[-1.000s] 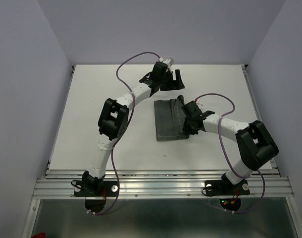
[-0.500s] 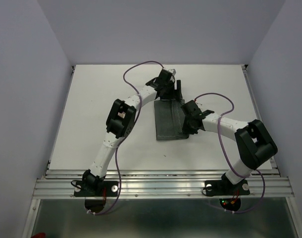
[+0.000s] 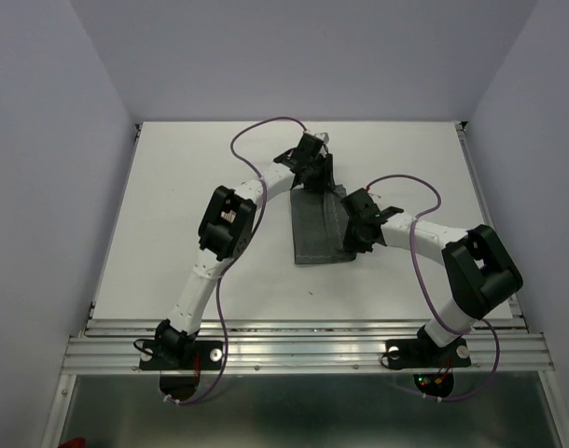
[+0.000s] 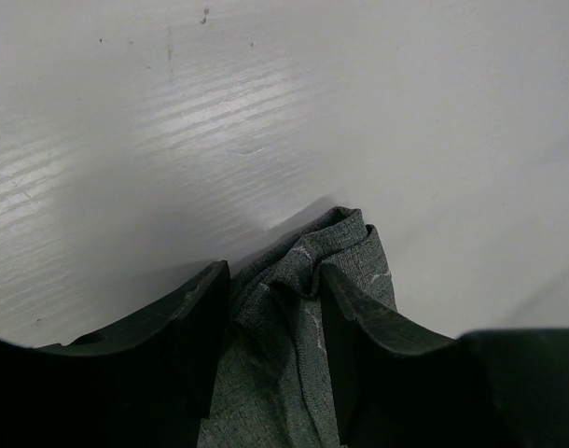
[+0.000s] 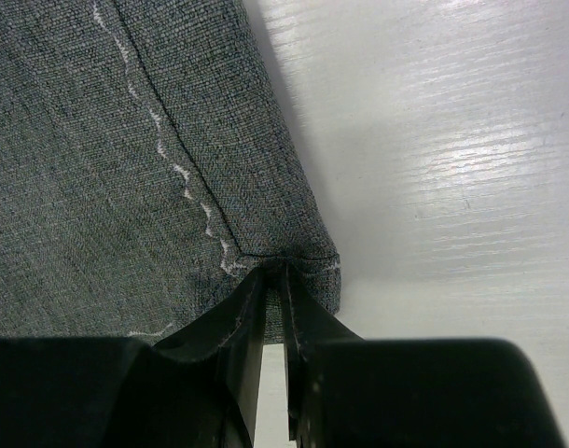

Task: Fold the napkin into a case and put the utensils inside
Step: Smooth out the 2/3-rectangle-folded napkin at the center of the board.

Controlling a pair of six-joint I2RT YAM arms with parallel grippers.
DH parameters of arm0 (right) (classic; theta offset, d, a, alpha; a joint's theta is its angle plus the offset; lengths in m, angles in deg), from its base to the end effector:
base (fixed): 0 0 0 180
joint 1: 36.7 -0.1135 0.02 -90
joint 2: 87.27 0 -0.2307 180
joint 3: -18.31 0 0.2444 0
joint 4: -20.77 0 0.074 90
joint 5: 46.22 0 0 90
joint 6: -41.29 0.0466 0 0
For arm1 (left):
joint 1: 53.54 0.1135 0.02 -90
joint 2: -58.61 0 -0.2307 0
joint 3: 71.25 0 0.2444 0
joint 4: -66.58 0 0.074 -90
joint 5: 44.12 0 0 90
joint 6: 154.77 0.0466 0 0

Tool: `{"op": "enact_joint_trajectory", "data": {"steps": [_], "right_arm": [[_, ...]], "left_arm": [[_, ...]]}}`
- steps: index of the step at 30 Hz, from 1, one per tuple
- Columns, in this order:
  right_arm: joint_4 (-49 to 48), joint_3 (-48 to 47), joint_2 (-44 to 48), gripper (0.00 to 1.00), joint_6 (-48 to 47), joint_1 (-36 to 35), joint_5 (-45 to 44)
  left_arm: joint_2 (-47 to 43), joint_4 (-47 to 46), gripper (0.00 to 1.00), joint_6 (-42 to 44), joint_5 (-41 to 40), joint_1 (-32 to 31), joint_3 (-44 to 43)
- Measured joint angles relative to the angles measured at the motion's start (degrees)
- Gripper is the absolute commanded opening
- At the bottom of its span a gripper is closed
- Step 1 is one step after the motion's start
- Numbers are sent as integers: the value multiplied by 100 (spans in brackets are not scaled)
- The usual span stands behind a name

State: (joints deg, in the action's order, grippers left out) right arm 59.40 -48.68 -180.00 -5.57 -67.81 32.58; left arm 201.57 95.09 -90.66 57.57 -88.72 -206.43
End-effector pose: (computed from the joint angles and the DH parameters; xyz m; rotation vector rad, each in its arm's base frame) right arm 0.2640 0.1488 0.1299 0.3384 2.6442 0.1575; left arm 0.4382 -0.3204 0.1486 0.3063 2.2918 -0.7976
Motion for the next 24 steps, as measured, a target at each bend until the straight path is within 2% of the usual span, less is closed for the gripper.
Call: {"op": "enact_joint_trajectory", "data": {"steps": [13, 24], "right_arm": [[-2, -2, -9, 18, 2, 0, 0], [22, -70, -72, 18, 0, -2, 0]], "left_arm": [[-605, -162, 55, 11, -195, 2, 787], [-780, -223, 52, 11, -302, 0, 925]]}}
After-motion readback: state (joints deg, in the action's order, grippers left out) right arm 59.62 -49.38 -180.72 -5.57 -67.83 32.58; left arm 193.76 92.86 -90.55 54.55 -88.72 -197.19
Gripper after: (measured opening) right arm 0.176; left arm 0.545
